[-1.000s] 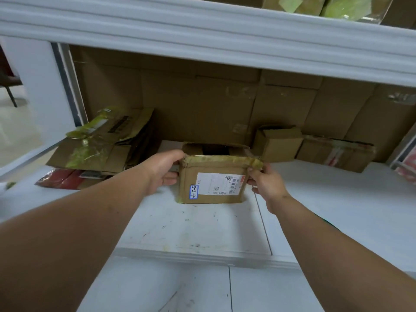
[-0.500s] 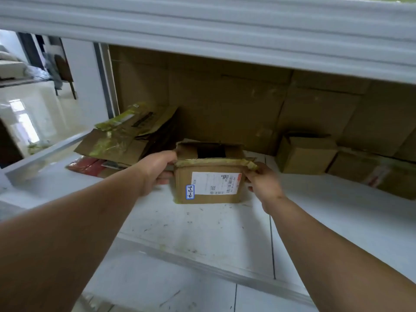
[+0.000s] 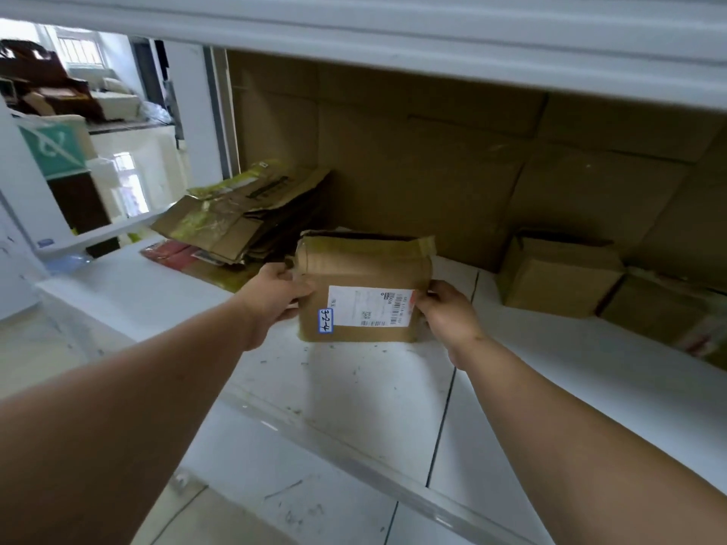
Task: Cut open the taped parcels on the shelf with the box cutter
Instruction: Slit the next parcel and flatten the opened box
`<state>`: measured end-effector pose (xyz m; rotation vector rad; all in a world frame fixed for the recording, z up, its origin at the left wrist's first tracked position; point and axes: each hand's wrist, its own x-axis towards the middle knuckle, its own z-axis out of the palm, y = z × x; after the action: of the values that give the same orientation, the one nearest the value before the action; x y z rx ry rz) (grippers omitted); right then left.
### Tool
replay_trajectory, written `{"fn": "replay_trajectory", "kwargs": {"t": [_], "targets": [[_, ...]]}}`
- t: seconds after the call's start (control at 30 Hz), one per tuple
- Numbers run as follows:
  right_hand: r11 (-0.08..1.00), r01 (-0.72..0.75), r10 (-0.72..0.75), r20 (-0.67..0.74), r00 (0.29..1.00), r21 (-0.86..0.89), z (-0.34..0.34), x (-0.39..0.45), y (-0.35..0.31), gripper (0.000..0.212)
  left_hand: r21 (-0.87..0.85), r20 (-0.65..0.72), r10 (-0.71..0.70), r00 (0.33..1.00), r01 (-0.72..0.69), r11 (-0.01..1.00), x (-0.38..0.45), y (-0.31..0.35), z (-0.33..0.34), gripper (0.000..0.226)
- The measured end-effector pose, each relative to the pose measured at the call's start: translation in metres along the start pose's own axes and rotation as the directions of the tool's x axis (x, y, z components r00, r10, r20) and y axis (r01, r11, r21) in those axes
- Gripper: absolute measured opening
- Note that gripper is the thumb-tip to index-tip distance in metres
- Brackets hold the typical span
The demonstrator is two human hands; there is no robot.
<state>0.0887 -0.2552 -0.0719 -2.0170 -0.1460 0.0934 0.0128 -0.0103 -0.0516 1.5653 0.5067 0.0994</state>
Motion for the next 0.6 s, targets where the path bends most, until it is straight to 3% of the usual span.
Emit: {"fn": "replay_trajectory", "kwargs": {"t": [0.1,0.17,0.33,0.47,0.6], "targets": [[0.999,0.01,-0.01,-0.009,1.0,0.048,0.0,-0.003,0.001,0.034,0.106,-0.044,0.043,0.998,-0.038,0.994,0.0,-0.005,-0.004,0.039],[0.997,0.009,-0.008,-0.014,1.0,0.074,0.001,-0.006,0.002,0.036,0.145,-0.064,0.09,0.994,-0.08,0.986,-0.005,-0.001,-0.005,0.03],[0.986,-0.016,0.007,0.057,0.998,0.166,0.002,-0.013,-0.006,0.038,0.184,-0.193,0.125,0.973,-0.089,0.979,-0.012,0.015,-0.007,0.029],[0.975,-0.019,-0.002,0.097,0.995,0.22,0.003,-0.016,-0.014,0.044,0.209,-0.204,0.044,0.978,-0.001,0.978,-0.014,0.023,-0.015,0.037],[0.968,-0.039,0.025,0.056,0.998,0.249,0.003,-0.02,-0.012,0.048,0.235,-0.21,0.073,0.975,-0.022,0.972,-0.014,0.028,-0.022,0.044]]}}
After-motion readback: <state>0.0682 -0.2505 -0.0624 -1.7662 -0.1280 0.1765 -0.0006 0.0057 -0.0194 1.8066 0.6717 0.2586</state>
